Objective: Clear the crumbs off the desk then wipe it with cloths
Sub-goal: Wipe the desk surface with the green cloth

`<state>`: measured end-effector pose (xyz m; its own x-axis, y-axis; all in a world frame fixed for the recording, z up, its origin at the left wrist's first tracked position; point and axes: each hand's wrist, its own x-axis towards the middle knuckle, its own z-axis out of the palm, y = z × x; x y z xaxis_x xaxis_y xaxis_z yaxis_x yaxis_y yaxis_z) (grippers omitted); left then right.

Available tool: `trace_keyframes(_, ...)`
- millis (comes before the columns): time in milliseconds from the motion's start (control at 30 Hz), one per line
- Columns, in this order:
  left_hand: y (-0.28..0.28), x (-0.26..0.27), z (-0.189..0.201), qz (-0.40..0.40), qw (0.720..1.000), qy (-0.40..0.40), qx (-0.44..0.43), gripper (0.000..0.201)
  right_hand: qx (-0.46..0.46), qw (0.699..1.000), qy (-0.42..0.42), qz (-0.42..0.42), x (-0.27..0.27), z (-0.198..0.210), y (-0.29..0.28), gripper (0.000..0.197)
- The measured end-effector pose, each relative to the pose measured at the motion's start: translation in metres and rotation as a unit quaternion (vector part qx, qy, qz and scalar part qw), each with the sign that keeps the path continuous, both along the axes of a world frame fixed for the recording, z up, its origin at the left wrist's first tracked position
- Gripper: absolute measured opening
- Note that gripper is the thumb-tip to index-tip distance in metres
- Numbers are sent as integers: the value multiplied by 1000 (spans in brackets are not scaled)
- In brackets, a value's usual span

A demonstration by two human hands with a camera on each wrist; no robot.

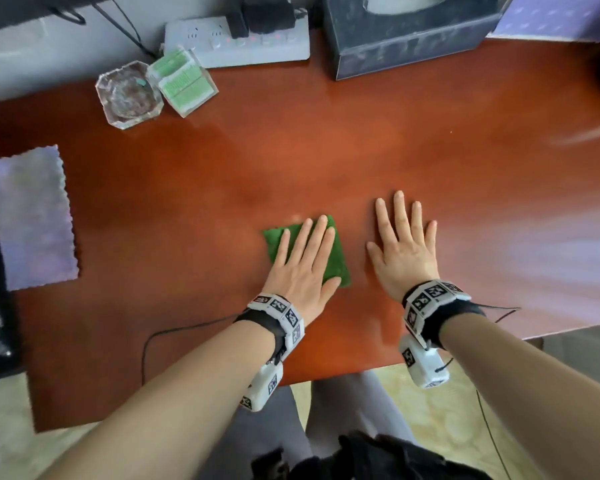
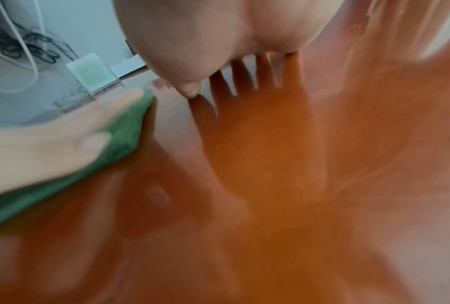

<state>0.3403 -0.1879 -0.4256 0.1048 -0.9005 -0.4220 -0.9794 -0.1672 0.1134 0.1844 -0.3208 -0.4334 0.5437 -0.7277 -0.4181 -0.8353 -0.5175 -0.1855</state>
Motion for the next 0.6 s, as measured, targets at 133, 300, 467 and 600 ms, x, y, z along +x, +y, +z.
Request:
trace_keyframes(133, 19, -2, -2, -11, 1000, 0, 21, 79, 2, 1000, -20, 8, -4, 0, -2, 70)
trace_keyframes(300, -21, 23, -11, 39, 999, -27, -1, 74, -12, 999, -8, 28, -11, -5, -2, 71)
trace_keyframes(467, -45, 33, -14, 90, 995, -43, -30, 74, 13, 999, -33, 22, -10, -2, -6, 75)
trace_keyframes(600, 16, -5, -7, 11, 1000, -29, -5, 78, 24, 999, -43, 17, -30, 5, 3, 97)
